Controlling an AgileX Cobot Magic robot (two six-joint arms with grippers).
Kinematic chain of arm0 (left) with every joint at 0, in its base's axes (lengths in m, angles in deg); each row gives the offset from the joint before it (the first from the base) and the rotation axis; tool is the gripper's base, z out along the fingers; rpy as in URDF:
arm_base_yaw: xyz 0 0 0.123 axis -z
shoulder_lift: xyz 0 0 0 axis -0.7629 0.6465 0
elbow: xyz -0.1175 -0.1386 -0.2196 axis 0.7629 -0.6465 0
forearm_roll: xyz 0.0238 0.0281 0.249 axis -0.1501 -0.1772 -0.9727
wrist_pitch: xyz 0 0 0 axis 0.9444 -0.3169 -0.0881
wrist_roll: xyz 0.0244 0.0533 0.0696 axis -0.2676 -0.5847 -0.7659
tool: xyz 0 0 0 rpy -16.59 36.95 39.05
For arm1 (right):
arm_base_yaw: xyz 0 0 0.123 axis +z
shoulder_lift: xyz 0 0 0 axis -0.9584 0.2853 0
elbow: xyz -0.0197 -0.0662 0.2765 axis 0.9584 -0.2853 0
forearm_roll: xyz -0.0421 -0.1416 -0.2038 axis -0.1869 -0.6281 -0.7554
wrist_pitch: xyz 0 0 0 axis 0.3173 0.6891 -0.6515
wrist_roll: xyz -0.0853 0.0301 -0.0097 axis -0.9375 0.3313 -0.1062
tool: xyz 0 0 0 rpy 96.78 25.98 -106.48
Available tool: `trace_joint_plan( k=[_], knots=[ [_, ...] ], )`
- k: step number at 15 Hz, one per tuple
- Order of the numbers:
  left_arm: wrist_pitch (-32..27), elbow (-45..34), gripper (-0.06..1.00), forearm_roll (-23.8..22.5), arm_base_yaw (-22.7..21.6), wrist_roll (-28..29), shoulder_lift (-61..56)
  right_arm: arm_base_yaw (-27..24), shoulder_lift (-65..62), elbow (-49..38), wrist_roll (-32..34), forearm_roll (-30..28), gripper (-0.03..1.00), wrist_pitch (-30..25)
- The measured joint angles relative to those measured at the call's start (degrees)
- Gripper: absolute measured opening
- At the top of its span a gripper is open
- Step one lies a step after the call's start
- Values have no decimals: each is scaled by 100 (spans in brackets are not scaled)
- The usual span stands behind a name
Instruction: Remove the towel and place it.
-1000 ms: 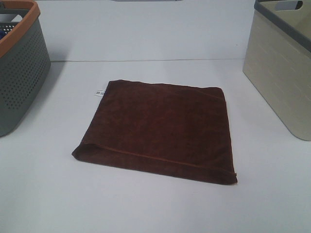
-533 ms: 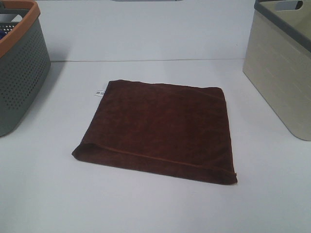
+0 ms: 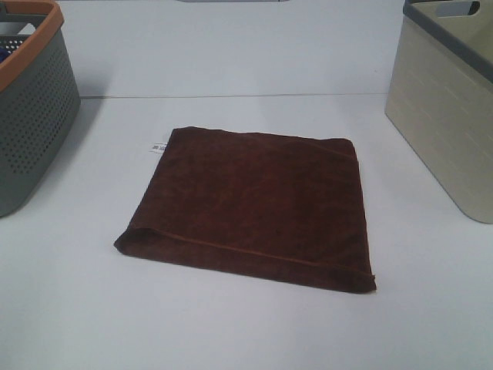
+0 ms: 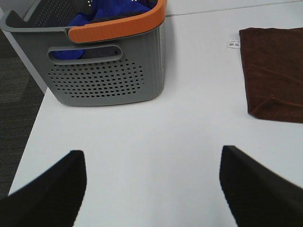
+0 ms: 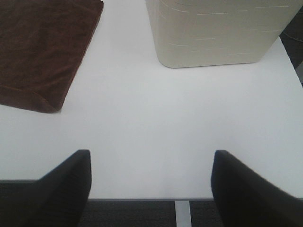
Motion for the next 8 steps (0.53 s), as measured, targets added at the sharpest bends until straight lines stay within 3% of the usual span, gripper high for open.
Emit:
trace_joint_plan(
  k=[8],
  knots=[
    [0,0,75,0,0,0,0,0,0,0,0,6,62,0]
  ],
)
